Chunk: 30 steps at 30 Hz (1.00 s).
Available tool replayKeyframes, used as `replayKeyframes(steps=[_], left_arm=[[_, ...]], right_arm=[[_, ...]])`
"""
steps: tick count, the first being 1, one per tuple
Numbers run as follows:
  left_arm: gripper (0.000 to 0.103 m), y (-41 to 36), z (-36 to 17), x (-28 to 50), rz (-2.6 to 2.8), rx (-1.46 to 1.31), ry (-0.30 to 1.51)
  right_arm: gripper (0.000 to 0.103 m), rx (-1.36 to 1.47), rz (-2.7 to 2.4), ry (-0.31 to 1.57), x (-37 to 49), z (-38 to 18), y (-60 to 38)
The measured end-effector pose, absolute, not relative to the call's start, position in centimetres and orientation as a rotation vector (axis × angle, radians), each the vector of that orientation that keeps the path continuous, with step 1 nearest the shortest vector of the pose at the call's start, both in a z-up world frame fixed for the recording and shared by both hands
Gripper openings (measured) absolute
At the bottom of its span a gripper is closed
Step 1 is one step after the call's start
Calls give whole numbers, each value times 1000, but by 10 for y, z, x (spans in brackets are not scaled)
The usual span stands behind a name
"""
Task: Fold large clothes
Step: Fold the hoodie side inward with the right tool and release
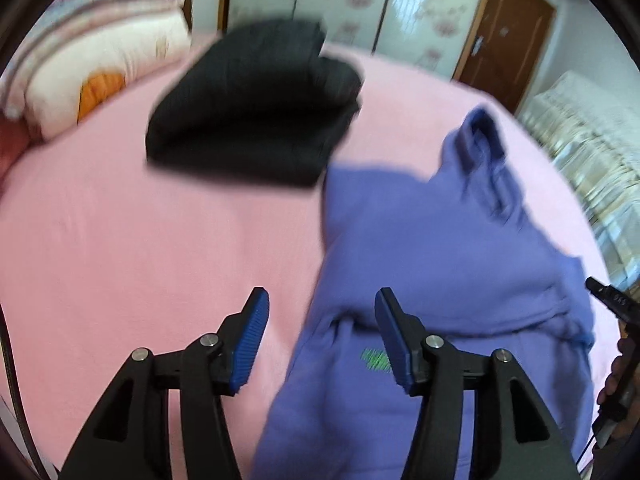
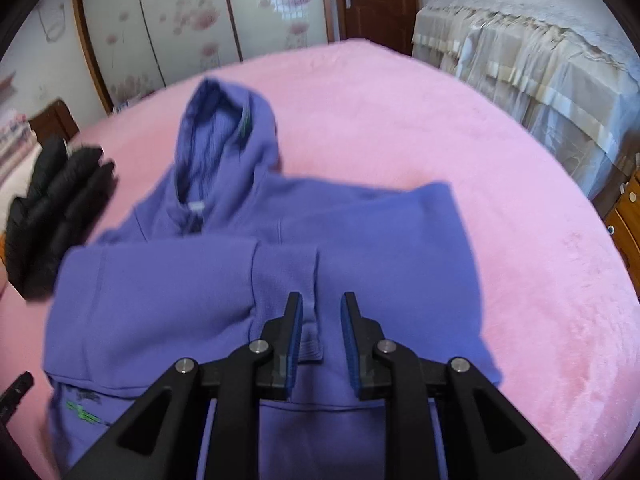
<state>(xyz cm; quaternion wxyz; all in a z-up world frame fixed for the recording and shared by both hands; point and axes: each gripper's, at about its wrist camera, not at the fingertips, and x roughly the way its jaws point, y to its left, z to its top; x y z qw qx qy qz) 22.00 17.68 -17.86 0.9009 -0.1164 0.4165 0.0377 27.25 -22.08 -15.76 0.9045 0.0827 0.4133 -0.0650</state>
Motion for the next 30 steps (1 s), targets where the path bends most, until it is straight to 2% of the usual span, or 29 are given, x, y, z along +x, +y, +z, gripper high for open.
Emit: replayKeyframes(steps=[3, 7, 12, 18, 20, 22, 25, 30], left_arm=[[55, 165, -161, 237, 50, -216, 816], [55, 140, -164, 282, 5, -182, 805], [55, 108, -193, 350, -61, -200, 829], [53, 100, -257, 402, -1, -137, 1006], [53, 102, -264, 401, -31, -118, 978], [53, 101, -265, 400, -43, -89, 965], [53, 101, -268, 400, -43, -79, 961], [53, 99, -270, 399, -35, -39, 960]], right_arm=[[20, 199, -53, 807, 273, -143, -207], [20, 194, 60, 803, 293, -143, -165], [20, 146, 188, 814, 328, -166, -106], [19, -38, 29, 888, 359, -213, -108], [14, -65, -42, 895, 359, -224, -136], [0, 4, 1, 898, 356, -227, -162], [0, 68, 65, 888, 346, -222, -184], [0, -33, -63, 879, 336, -217, -178]])
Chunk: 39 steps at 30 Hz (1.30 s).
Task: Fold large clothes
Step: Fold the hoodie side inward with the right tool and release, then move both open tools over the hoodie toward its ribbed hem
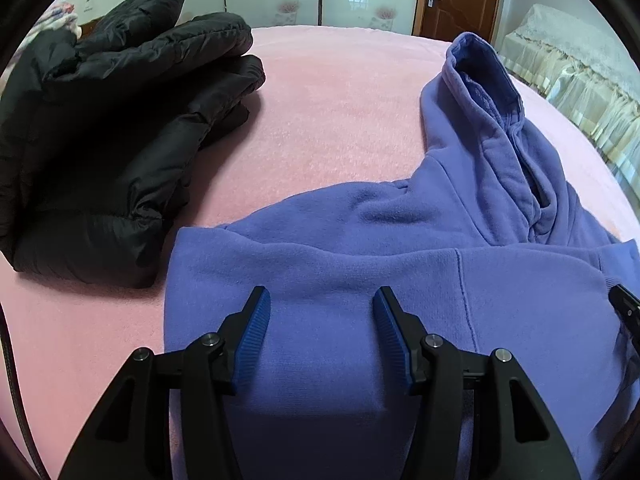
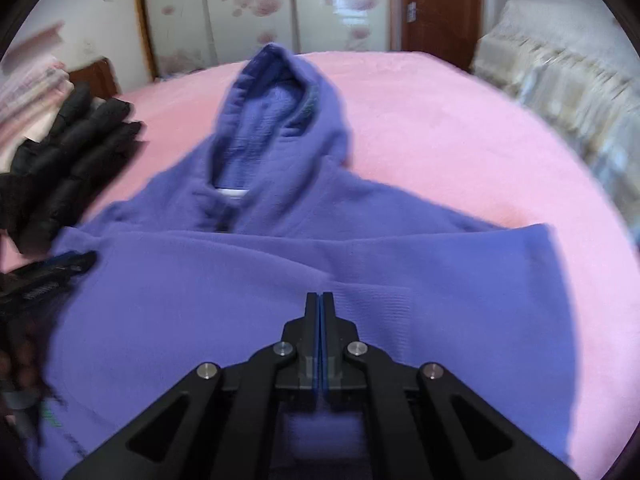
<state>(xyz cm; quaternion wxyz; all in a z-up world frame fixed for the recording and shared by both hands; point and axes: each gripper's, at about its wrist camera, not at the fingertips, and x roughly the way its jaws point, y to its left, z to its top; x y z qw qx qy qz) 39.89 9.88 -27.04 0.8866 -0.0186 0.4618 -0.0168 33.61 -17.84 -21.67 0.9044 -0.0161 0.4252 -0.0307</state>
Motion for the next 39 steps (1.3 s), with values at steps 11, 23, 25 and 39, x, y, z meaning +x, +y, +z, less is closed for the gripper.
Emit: replayKeyframes(steps=[11, 23, 25, 39], left_arm=[[87, 91, -223, 357, -36, 31, 953], [102, 91, -142, 302, -73, -11, 907], [102, 95, -129, 291, -83, -45, 911], [102, 118, -68, 208, -71, -156, 834]], right_arm=[[3, 52, -22, 901, 299, -189, -200], [16, 115, 28, 826, 263, -117, -195], [19, 114, 35, 816, 253, -107, -193], [21, 56, 5, 784, 182, -52, -192]])
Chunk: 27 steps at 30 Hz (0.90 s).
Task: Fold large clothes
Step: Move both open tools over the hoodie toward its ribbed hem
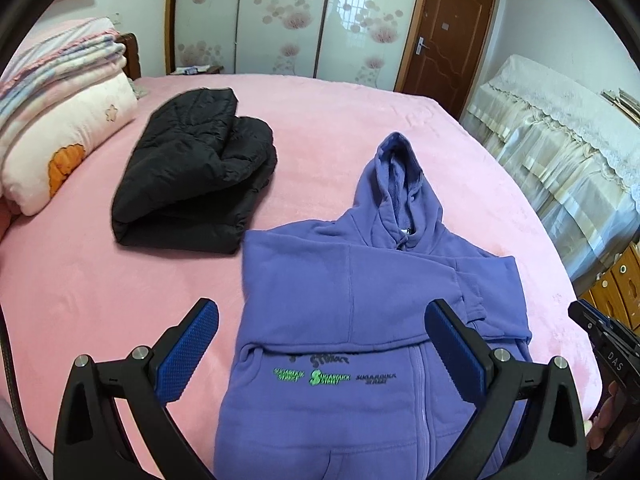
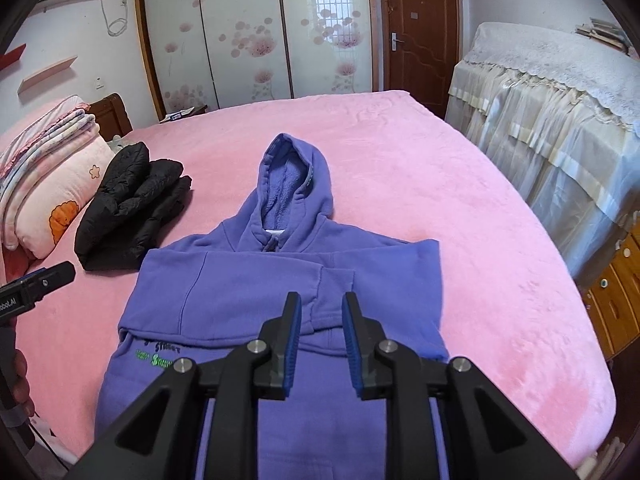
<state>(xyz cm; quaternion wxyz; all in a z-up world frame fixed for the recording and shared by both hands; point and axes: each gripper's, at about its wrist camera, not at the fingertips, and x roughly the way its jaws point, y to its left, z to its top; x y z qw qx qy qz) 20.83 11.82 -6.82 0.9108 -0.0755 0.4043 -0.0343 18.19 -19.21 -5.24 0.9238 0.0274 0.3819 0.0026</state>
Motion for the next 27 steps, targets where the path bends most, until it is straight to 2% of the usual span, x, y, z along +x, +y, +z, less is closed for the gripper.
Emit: replayKeyframes(steps=[11, 17, 27], left_arm=[[102, 125, -41, 111, -38, -143, 716], [102, 132, -43, 71, -46, -171, 726], [102, 160, -49, 8, -13, -242, 620]], right_arm=[[21, 82, 27, 748, 105, -42, -205], [21, 104, 23, 726, 66, -41, -209], [21, 126, 24, 624, 11, -26, -203]])
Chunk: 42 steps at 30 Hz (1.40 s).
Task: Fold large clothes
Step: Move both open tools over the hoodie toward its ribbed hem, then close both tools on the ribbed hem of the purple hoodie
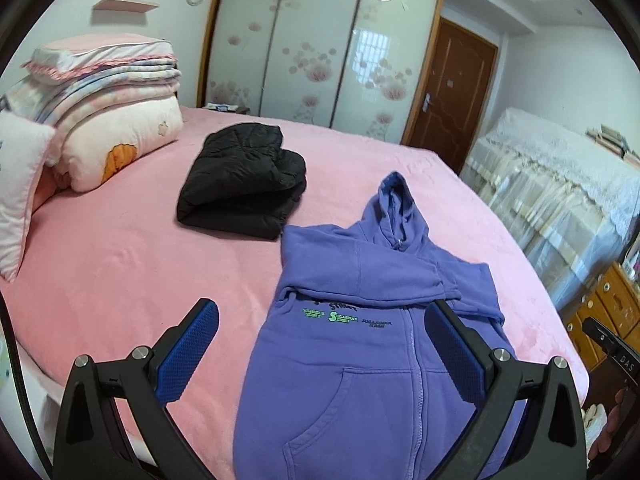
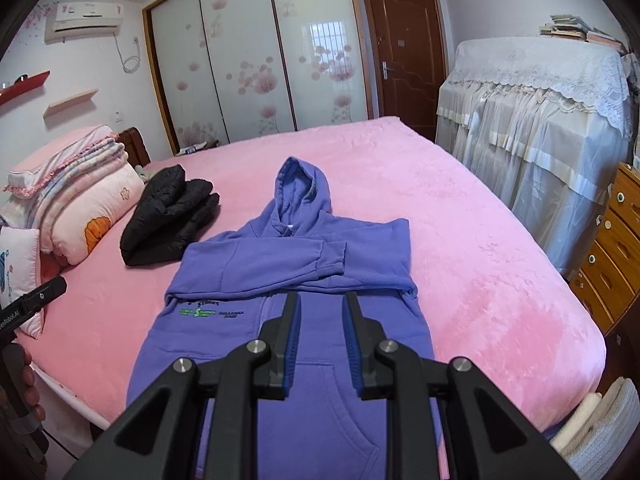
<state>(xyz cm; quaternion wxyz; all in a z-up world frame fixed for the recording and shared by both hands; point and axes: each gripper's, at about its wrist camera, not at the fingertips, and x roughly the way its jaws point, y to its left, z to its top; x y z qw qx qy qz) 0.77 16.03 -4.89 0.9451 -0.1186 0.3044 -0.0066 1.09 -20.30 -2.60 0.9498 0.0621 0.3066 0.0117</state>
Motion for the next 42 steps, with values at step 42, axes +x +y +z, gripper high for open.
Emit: replayKeyframes(steps=[42], left_arm=[[88, 205, -298, -46, -239, -324, 1037]], right_arm=[[42, 194, 46, 1001, -74, -225, -302]])
